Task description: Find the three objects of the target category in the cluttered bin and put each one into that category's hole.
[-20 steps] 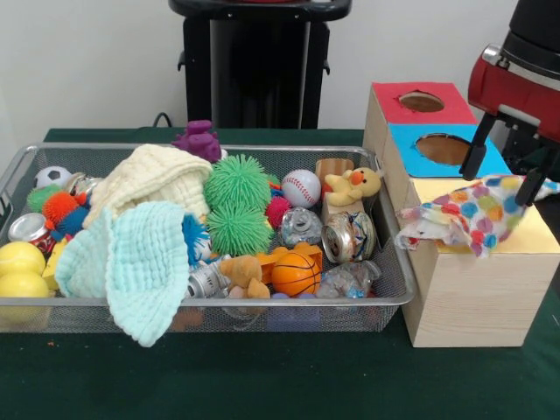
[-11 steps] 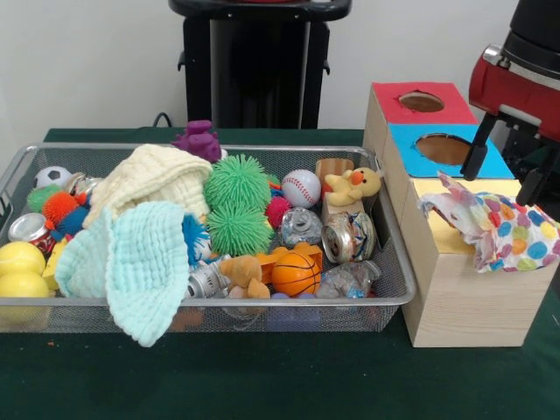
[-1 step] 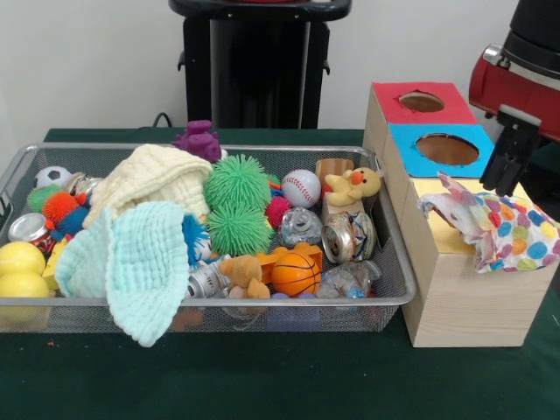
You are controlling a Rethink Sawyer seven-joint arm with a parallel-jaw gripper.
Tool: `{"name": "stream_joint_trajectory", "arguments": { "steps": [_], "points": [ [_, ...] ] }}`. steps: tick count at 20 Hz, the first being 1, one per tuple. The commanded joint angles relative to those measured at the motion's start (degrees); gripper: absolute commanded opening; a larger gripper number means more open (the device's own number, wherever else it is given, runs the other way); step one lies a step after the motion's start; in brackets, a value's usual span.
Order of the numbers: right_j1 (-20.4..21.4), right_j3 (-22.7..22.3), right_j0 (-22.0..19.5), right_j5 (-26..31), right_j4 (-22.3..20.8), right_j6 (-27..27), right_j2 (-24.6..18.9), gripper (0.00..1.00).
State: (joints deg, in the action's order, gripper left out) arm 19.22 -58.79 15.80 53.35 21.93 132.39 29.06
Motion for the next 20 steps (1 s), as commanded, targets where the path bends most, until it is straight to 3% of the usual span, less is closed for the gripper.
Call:
{"name": "stream_joint_trajectory", "arguments": {
  "steps": [1, 3, 9, 20],
  "points": [
    [-1.02, -5.01, -1.42, 1.0, 1.87, 13.65, -4.63, 0.0],
    [-0.77, -4.39, -1.35, 1.8, 2.08, 13.72, -4.55, 0.0],
    [-1.75, 2.99, -2.11, 7.83, 2.94, 14.11, -4.52, 0.0],
    [-5.81, 6.55, -2.36, 3.28, 2.8, 12.97, -4.81, 0.0]
  ]
}}
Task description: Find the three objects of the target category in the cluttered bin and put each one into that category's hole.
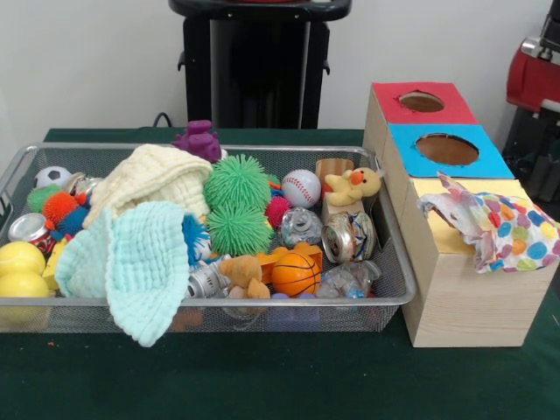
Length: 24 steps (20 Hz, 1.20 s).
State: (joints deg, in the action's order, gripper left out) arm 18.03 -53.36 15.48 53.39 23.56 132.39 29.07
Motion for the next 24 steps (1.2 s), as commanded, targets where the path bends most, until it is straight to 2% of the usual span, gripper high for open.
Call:
{"name": "stream_joint_trajectory", "arguments": {
  "steps": [1, 5, 10, 17, 24],
  "points": [
    [-4.87, 1.36, -2.09, 3.03, 1.15, 12.84, -4.77, 0.0],
    [-5.4, 0.54, -1.99, 1.08, 1.02, 12.61, -4.63, 0.0],
    [-5.61, -2.6, -1.05, -2.66, 0.41, 13.03, -4.26, 0.0],
    [-5.95, -3.78, -0.84, -3.6, -0.12, 13.27, -3.3, 0.0],
    [-6.76, -7.29, -0.49, -1.86, 1.2, 15.41, -4.15, 0.0]
  ]
}}
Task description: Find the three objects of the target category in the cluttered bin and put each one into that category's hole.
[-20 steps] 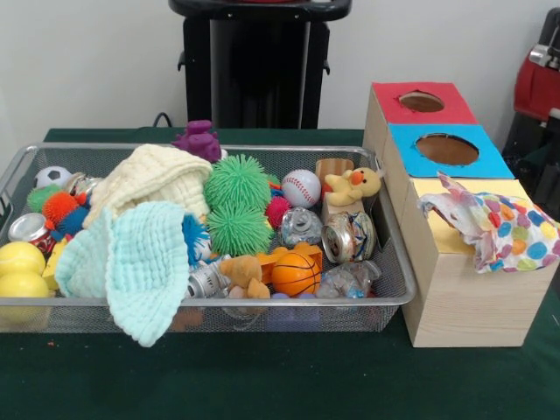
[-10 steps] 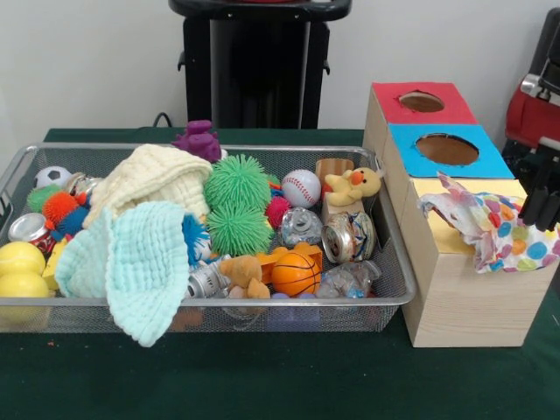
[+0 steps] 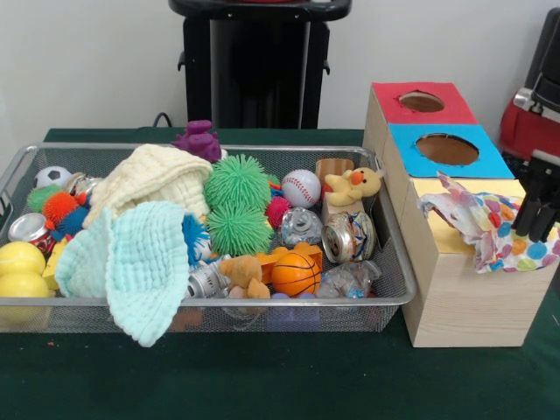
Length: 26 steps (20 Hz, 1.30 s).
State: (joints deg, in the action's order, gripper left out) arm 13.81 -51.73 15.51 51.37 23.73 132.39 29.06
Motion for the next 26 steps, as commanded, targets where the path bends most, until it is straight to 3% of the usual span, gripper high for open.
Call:
{"name": "stream_joint_trajectory", "arguments": {
  "steps": [1, 16, 26],
  "points": [
    [-2.55, -9.25, -0.42, 0.25, 1.17, 15.74, -4.15, 0.0],
    [-3.32, -9.93, -0.12, 8.59, 3.35, 18.31, -3.97, 0.0],
    [-3.91, -11.4, 0.36, 10.26, 4.68, 19.51, -4.14, 0.0]
  ]
}}
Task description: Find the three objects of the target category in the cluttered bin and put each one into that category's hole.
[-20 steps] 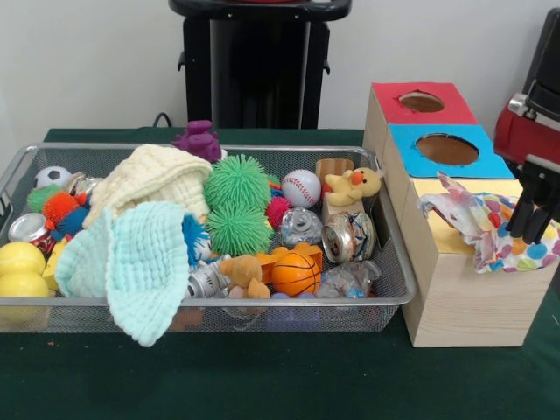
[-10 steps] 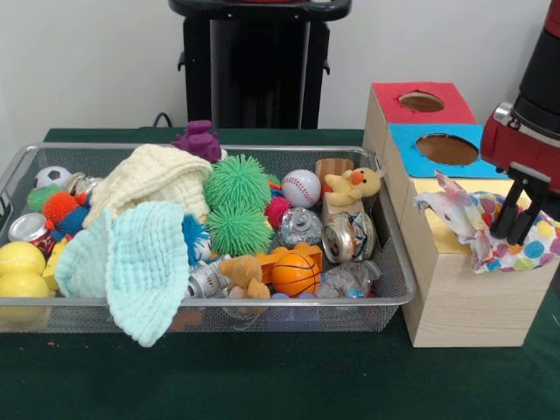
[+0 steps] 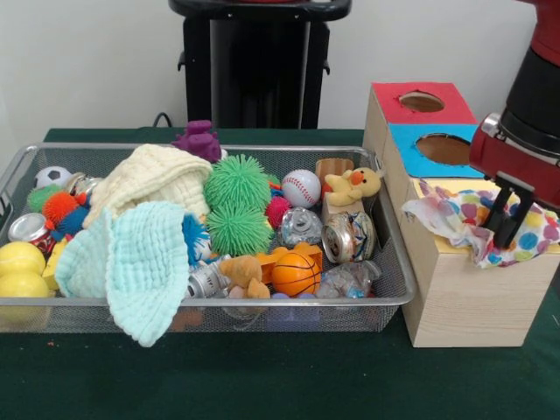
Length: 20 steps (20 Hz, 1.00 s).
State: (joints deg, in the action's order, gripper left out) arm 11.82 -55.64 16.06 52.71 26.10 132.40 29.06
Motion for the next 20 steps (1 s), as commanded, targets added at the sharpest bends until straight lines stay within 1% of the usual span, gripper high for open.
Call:
{"name": "stream_joint_trajectory", "arguments": {
  "steps": [1, 5, 8, 10, 15, 17, 19, 20],
  "points": [
    [-1.77, -7.59, -0.1, 9.27, 2.38, 19.57, -3.97, 0.0],
    [-1.23, -7.52, 0.18, 11.38, 2.89, 19.98, -3.86, 0.0],
    [-0.02, -8.74, 0.47, 12.66, 3.18, 19.81, -3.9, 0.0],
    [0.27, -9.44, 0.64, 12.48, 3.31, 19.61, -3.91, 0.0],
    [1.85, -12.01, 1.25, 11.89, 3.41, 19.3, -3.68, 0.0],
    [1.64, -12.26, 1.16, 11.11, 3.39, 19.26, -3.94, 0.0],
    [0.74, -12.09, 0.67, 9.22, 3.45, 18.55, -4.69, 0.0],
    [0.03, -12.14, 0.19, 7.37, 3.78, 17.76, -5.62, 0.0]
  ]
}}
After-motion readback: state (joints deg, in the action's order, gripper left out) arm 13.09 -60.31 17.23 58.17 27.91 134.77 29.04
